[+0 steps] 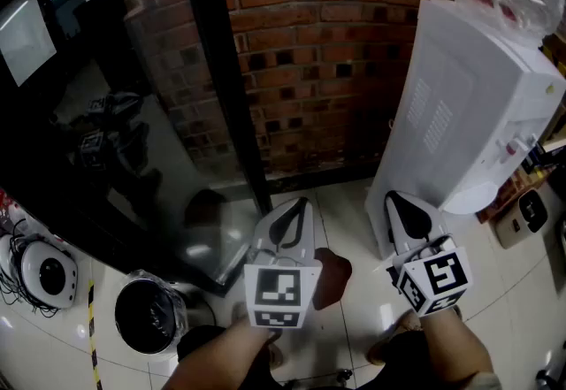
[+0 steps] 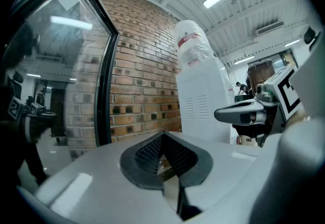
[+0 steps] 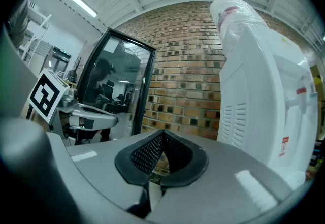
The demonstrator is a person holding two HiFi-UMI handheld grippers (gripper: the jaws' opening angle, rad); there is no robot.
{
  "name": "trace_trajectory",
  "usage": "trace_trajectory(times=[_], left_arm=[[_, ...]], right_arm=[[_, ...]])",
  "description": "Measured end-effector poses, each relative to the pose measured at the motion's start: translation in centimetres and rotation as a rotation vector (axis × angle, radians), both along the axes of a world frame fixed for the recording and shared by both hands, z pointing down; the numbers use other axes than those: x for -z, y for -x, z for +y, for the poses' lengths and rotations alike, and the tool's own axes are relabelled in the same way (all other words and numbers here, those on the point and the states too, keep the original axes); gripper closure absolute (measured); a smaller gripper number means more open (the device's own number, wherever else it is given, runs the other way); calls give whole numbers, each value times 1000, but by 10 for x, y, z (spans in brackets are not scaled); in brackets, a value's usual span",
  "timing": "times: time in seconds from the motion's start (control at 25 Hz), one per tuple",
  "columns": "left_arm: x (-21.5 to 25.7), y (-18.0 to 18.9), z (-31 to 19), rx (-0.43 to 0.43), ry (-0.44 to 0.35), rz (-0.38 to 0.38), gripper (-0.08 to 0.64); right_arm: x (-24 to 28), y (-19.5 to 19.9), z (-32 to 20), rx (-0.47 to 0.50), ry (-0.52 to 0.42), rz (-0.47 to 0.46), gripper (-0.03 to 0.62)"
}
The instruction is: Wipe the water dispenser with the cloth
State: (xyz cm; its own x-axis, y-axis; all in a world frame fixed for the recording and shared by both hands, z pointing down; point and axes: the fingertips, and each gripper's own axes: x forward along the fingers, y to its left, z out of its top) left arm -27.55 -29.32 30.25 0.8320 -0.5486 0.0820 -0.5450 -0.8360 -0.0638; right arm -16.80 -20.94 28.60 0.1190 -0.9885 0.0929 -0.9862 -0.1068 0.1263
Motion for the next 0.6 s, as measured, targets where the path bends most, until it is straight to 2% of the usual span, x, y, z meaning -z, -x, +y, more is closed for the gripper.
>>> trace_trajectory(times=[0.32,0.6], left_arm=[[-16,-2,-35,47,-8,-2,560],[-18,-13,-51,48,-3,29,560]], right_arm=[[-7,-6,-28,15,15,35,578],[-32,-4,-61,51,76,2,577]])
